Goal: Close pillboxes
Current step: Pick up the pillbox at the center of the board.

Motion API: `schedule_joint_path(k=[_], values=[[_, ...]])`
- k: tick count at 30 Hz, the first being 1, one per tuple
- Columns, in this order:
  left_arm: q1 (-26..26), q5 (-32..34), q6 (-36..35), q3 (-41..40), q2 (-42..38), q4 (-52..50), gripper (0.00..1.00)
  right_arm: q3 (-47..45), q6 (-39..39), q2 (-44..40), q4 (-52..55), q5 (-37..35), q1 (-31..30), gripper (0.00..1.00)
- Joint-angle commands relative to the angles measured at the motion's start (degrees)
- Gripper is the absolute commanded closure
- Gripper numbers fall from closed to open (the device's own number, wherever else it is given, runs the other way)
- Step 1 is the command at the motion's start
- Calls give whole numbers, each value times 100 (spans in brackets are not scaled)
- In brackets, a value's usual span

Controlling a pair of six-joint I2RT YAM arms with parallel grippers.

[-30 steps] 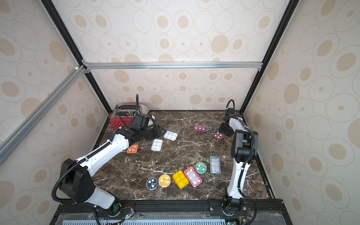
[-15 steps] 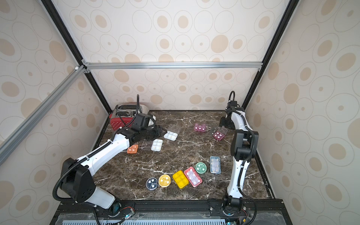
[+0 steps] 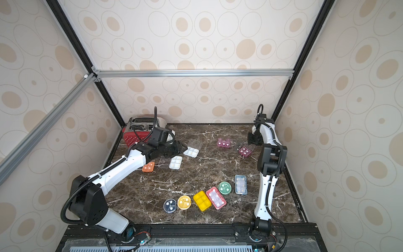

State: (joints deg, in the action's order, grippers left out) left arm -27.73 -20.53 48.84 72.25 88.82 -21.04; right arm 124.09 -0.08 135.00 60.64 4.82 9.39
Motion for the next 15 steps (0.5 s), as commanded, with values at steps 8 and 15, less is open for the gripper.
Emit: schedule_joint_path(k=[8, 15], values=[[39, -39, 104, 113, -28, 44, 51, -188, -220, -233, 141, 77, 11, 76], [39, -29, 136, 29, -69, 76, 50, -722, -294, -607, 99, -44, -3, 87]])
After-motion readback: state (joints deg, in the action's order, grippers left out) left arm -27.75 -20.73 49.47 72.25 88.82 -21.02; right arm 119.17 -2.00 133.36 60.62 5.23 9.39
